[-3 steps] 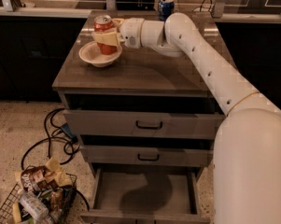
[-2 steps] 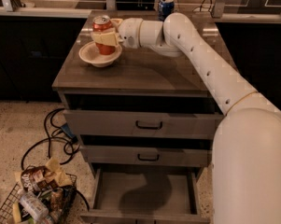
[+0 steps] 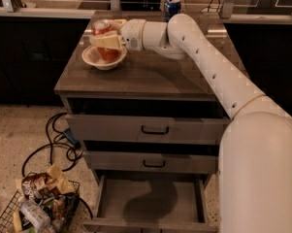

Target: Place coke can into paper bowl

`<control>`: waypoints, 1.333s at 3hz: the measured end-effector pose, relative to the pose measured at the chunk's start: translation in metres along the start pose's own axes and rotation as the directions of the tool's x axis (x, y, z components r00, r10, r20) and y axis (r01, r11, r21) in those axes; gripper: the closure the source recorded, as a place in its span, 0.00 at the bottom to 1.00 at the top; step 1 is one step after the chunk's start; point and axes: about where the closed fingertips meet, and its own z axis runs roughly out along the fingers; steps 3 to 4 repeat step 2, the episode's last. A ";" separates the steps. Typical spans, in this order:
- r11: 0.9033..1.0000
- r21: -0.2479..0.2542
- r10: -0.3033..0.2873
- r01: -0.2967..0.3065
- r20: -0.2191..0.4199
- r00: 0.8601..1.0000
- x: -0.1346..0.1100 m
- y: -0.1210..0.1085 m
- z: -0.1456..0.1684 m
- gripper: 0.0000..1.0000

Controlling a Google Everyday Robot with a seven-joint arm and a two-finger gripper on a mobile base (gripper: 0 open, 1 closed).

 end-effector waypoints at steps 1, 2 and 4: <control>1.000 -0.003 0.000 0.000 0.001 1.000 0.000 0.001 0.002 0.00; 1.000 -0.003 0.000 0.000 0.001 1.000 0.000 0.001 0.002 0.00; 1.000 -0.003 0.000 0.000 0.001 1.000 0.000 0.001 0.002 0.00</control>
Offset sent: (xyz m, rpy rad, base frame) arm -0.0005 0.0021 -0.0002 0.0002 0.0005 0.0030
